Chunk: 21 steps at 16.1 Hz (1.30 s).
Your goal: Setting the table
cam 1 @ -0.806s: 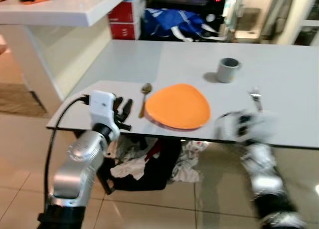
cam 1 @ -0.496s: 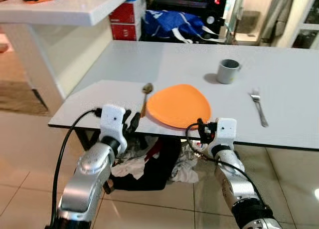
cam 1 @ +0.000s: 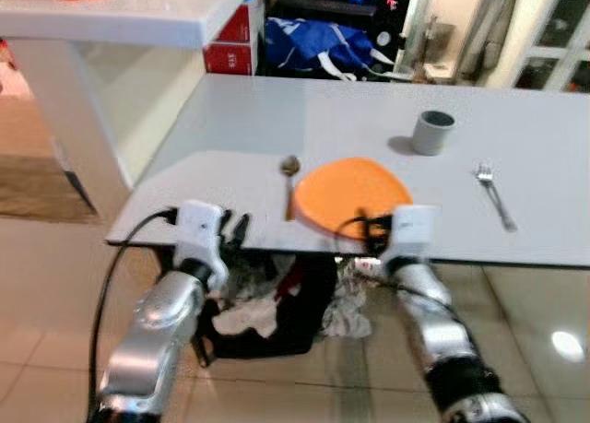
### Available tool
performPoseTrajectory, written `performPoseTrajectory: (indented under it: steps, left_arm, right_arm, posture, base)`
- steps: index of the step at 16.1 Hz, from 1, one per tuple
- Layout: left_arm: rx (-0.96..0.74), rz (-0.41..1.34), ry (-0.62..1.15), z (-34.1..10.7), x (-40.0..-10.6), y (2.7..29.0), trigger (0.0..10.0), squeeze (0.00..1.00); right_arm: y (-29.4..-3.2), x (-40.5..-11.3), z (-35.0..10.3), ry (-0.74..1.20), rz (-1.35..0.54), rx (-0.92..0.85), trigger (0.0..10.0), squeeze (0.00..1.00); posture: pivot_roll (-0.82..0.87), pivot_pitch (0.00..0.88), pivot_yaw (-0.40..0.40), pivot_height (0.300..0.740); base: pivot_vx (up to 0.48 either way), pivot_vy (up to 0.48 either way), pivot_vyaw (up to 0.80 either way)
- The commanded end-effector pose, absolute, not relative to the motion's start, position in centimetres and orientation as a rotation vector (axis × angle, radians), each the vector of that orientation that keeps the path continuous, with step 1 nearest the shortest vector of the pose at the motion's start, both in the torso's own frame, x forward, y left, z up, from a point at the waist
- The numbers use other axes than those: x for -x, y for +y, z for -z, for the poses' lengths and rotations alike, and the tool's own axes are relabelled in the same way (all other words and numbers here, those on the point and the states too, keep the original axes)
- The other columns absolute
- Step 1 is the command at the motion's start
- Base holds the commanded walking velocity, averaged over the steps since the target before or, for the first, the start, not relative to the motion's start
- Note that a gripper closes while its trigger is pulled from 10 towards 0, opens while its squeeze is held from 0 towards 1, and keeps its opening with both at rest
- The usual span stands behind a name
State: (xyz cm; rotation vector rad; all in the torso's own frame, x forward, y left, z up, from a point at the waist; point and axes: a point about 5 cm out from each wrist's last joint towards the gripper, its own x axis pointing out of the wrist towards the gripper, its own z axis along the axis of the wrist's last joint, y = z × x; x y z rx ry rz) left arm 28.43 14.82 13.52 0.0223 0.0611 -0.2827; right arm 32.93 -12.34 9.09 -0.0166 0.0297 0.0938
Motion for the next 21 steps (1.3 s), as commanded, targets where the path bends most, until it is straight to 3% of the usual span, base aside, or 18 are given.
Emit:
performPoseTrajectory:
  steps: [1, 10, 11, 13, 21]
  left_arm:
    - [-0.020, 0.304, 0.050, -13.7, -28.4, 14.3, 10.0, 0.00]
    - [0.037, 0.108, 0.011, -13.4, -28.3, 16.4, 10.0, 0.00]
    - [0.073, -0.009, 0.004, -13.2, -27.8, 18.0, 10.0, 0.00]
    - [0.041, -0.064, 0.055, -12.0, -26.0, 20.0, 10.0, 0.00]
    - [-0.004, 0.019, 0.111, -11.1, -25.7, 19.8, 10.0, 0.00]
  right_arm:
    - [-13.4, -33.2, -9.7, 0.014, -0.072, 0.031, 10.0, 0.00]
    - [-13.1, -33.0, -9.1, 0.045, -0.116, 0.036, 10.0, 0.00]
    - [-12.7, -32.9, -9.0, 0.043, -0.153, 0.039, 10.0, 0.00]
    - [-12.0, -32.8, -9.1, 0.045, -0.242, 0.041, 10.0, 0.00]
    - [-10.6, -32.1, -8.6, 0.071, -0.374, -0.002, 10.0, 0.00]
  posture:
    - [-0.01, 0.000, -0.002, 0.740]
    - [0.02, 0.000, -0.023, 0.740]
    - [0.02, 0.000, -0.017, 0.740]
    - [0.03, 0.000, -0.024, 0.740]
    - [0.04, 0.000, -0.034, 0.740]
  base:
    - [0.000, 0.480, 0.00]
    - [0.000, 0.480, 0.00]
    - [0.000, 0.480, 0.00]
    - [0.000, 0.480, 0.00]
    - [0.000, 0.480, 0.00]
